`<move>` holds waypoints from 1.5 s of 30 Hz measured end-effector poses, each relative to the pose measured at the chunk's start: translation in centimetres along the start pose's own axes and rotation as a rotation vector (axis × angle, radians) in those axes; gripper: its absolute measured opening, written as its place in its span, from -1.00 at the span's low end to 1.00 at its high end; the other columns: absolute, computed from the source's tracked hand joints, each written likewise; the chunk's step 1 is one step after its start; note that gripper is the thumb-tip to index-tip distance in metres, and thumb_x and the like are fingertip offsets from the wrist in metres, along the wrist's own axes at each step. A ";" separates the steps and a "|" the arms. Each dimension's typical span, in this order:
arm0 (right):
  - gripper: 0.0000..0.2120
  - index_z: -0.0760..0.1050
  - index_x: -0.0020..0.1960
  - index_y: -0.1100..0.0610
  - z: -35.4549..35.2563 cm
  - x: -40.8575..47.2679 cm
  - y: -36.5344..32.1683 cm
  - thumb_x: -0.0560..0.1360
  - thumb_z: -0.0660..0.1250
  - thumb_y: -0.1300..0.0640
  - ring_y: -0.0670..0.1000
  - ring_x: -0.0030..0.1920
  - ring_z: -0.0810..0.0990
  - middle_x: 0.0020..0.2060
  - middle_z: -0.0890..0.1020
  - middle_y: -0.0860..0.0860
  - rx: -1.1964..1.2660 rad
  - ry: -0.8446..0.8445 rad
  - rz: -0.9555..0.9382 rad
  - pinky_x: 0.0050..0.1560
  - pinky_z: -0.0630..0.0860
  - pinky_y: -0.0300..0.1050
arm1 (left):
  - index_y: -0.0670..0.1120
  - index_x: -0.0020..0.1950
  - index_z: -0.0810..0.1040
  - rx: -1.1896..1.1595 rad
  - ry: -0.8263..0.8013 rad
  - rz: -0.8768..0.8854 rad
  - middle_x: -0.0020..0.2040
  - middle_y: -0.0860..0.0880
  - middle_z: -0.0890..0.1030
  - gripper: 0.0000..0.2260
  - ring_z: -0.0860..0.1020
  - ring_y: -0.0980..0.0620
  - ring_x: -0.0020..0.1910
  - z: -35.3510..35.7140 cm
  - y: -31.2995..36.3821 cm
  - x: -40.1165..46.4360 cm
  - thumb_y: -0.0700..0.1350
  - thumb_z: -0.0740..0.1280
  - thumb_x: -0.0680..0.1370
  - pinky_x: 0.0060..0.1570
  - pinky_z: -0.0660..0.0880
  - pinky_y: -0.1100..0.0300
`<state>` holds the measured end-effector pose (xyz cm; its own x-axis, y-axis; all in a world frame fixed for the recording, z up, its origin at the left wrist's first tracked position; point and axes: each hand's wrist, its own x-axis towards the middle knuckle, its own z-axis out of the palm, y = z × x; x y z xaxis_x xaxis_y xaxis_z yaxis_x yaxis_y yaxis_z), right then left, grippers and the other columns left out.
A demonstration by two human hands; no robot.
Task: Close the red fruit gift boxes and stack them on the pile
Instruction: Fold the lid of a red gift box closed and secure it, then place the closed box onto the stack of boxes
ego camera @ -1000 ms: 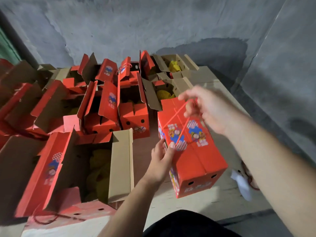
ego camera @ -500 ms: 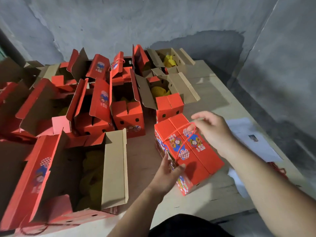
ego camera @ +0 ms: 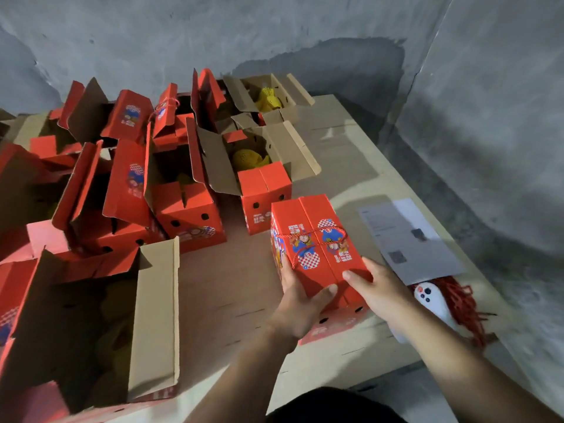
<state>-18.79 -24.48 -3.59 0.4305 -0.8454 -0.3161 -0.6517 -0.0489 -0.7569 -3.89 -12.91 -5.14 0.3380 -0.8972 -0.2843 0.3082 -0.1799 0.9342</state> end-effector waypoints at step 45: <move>0.04 -0.34 0.65 -0.13 5.9 23.2 -9.5 0.54 0.40 0.15 0.23 0.64 -0.20 0.63 -0.36 -0.07 -0.771 -0.290 -0.515 0.57 0.03 0.26 | 0.11 0.68 -0.06 1.700 0.393 -0.036 0.69 -0.01 0.05 -0.17 -0.20 -0.22 0.67 -9.7 5.9 19.3 0.01 0.39 0.56 0.62 -0.28 -0.18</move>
<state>1.05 -40.54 -7.11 0.8473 -0.4640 -0.2585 -0.5263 -0.7987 -0.2917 13.05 -27.37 -7.18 0.6089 -0.7870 -0.0989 -0.7895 -0.6134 0.0205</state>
